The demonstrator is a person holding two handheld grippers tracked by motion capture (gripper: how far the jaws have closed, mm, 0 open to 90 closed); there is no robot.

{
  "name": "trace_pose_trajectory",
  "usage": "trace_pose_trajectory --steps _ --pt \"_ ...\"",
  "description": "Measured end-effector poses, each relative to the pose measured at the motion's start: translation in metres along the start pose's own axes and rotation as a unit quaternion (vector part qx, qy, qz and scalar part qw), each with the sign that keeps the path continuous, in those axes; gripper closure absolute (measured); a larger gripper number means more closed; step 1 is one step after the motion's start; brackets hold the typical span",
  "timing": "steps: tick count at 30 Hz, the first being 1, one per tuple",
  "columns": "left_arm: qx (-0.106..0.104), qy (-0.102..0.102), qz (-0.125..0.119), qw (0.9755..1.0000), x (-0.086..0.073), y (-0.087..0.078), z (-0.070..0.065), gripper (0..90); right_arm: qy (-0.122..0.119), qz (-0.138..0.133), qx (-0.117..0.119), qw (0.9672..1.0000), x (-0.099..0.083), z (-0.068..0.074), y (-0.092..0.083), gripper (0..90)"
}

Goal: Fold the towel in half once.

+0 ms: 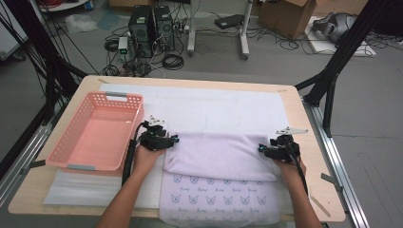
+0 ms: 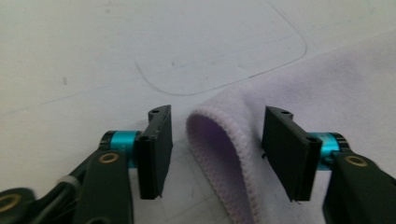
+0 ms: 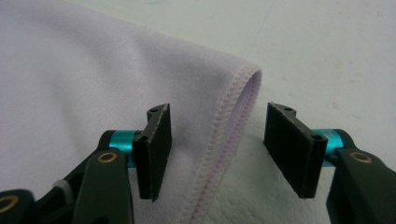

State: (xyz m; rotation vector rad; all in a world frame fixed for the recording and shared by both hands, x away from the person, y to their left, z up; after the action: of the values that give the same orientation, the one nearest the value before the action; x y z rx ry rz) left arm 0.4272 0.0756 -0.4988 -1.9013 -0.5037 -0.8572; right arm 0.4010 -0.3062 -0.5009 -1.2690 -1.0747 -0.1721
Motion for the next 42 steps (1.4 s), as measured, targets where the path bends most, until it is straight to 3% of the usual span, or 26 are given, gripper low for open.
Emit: trace_pose_trajectory --steps 2,3,5,6,8,10,12,17,23,24,26,28,32,34,35,38,40,42 --pt "0.007 0.014 0.0 0.9999 -0.001 -0.001 0.0 55.5 -0.008 0.003 -0.002 1.0 0.0 0.001 0.0 46.0" --pt "0.005 0.01 0.001 0.9999 -0.001 -0.001 0.0 60.9 -0.009 0.002 0.001 1.0 0.0 0.002 -0.001 53.2" --pt "-0.009 -0.011 0.008 0.9999 -0.002 -0.001 -0.005 81.6 -0.008 0.001 0.024 0.9997 0.001 0.007 -0.002 76.3" --pt "-0.002 -0.004 0.007 1.0 -0.001 -0.001 -0.006 83.7 -0.01 -0.003 0.042 0.9991 0.002 0.011 -0.002 82.7" --pt "0.001 -0.01 -0.001 0.9999 0.002 0.0 -0.007 85.2 -0.016 -0.001 0.037 0.9992 0.003 0.012 -0.002 84.7" --pt "0.001 -0.026 -0.014 0.9996 0.008 0.0 -0.004 85.5 -0.024 -0.005 0.031 0.9992 0.005 0.01 -0.002 85.3" --pt "0.003 -0.02 -0.016 0.9997 0.017 0.001 -0.004 85.6 -0.017 -0.022 0.026 0.9993 0.01 0.005 -0.003 85.5" --pt "0.01 -0.035 -0.042 0.9985 0.047 0.009 0.001 85.6 -0.016 -0.046 0.002 0.9988 0.029 -0.007 0.001 85.7" --pt "0.013 -0.037 -0.053 0.9978 0.07 0.021 0.01 85.5 -0.006 -0.054 -0.012 0.9985 0.056 -0.026 0.011 85.6" --pt "0.011 -0.042 -0.054 0.9976 0.08 0.024 0.012 85.5 -0.008 -0.054 -0.016 0.9984 0.059 -0.029 0.014 85.6" --pt "0.009 -0.045 -0.069 0.9966 0.089 0.027 0.013 85.5 -0.005 -0.047 -0.021 0.9986 0.066 -0.035 0.019 85.5" --pt "0.011 -0.046 -0.055 0.9973 0.092 0.031 0.017 85.4 -0.008 -0.046 -0.028 0.9985 0.073 -0.039 0.024 85.5" --pt "0.007 -0.057 -0.069 0.996 0.099 0.034 0.022 85.3 -0.013 -0.043 -0.034 0.9984 0.082 -0.045 0.033 85.5" --pt "0.007 -0.06 -0.058 0.9965 0.095 0.037 0.025 84.3 -0.007 -0.04 -0.035 0.9985 0.085 -0.047 0.036 85.3" --pt "0.009 -0.058 -0.049 0.9971 0.092 0.039 0.026 81.5 -0.006 -0.039 -0.037 0.9985 0.085 -0.047 0.038 85.0" --pt "-0.008 -0.075 -0.022 0.9969 0.083 0.041 0.025 59.9 -0.003 -0.026 -0.04 0.9989 0.082 -0.044 0.045 76.8" --pt "-0.017 -0.069 -0.025 0.9972 0.08 0.039 0.021 56.1 0.003 -0.026 -0.038 0.9989 0.081 -0.043 0.044 66.6" --pt "-0.023 -0.068 -0.03 0.997 0.078 0.035 0.018 56.0 0.015 -0.027 -0.031 0.999 0.08 -0.041 0.043 62.2"
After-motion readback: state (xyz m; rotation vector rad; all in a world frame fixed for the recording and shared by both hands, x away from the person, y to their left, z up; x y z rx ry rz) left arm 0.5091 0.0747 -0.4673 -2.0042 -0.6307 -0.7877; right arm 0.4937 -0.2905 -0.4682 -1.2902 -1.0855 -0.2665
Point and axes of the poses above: each handheld gripper's, and its own axes: y roughly forward along the jaws, x roughly out of its top, z roughly to its left, the point moved 8 cm from there along y, roughly forward along the jaws, and after that the axes turned 12 degrees about -y, right-handed, at the moved point
